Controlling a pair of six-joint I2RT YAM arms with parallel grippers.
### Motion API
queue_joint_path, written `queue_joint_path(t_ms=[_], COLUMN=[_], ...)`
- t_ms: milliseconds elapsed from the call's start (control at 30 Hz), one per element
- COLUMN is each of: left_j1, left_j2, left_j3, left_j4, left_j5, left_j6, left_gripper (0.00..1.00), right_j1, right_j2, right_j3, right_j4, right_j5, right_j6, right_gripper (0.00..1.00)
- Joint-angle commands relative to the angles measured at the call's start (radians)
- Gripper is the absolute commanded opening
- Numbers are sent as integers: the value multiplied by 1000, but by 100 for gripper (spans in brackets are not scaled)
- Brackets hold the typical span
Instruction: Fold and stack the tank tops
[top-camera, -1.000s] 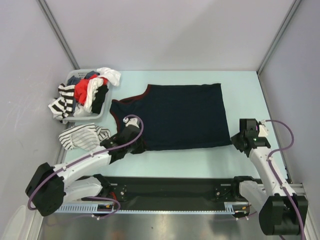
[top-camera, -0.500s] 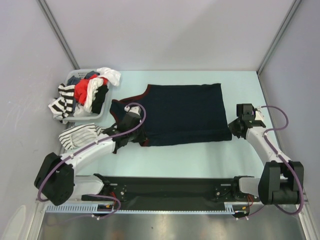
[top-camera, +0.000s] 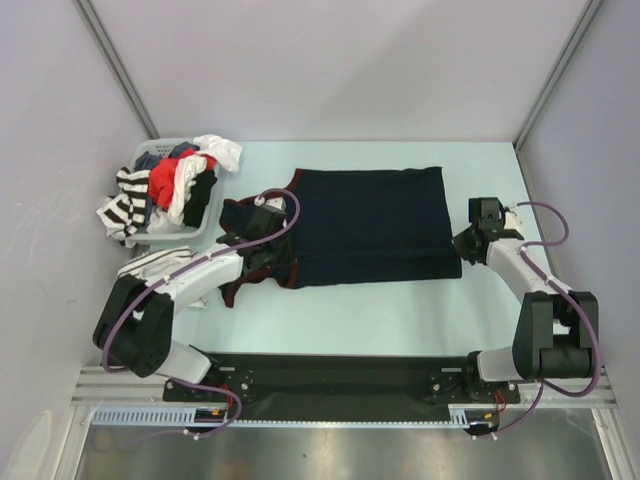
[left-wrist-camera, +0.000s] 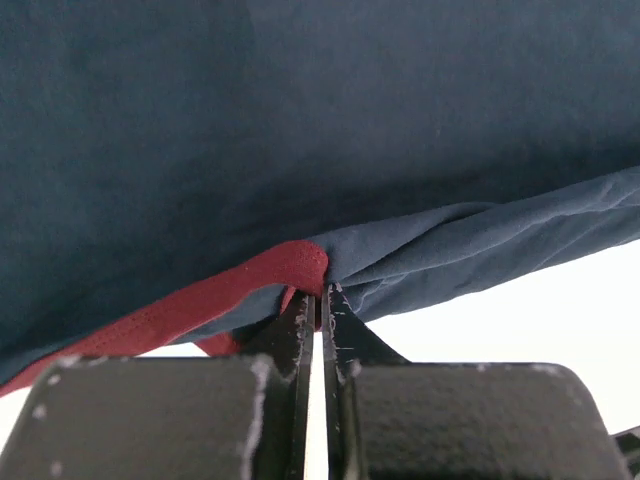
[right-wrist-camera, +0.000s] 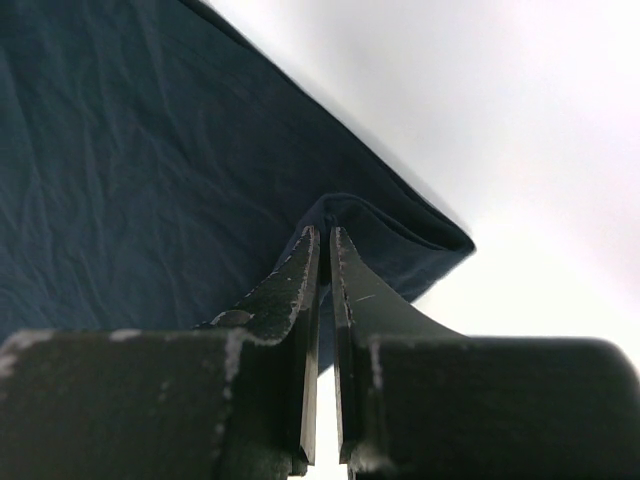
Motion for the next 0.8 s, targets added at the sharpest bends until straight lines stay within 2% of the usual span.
queue_joint_path(t_ms=[0,767], left_j1=[25,82], left_j2=[22,257], left_j3=[62,246], left_j4=[26,26], left_j5=[14,37], left_j6=[37,85], left_gripper=[1,0], right_j1=[-3,-3], right_j2=[36,253], right_j3=[63,219], right_j4=[59,94], right_j5=[26,31], right_j6=[8,28], right_gripper=[0,0])
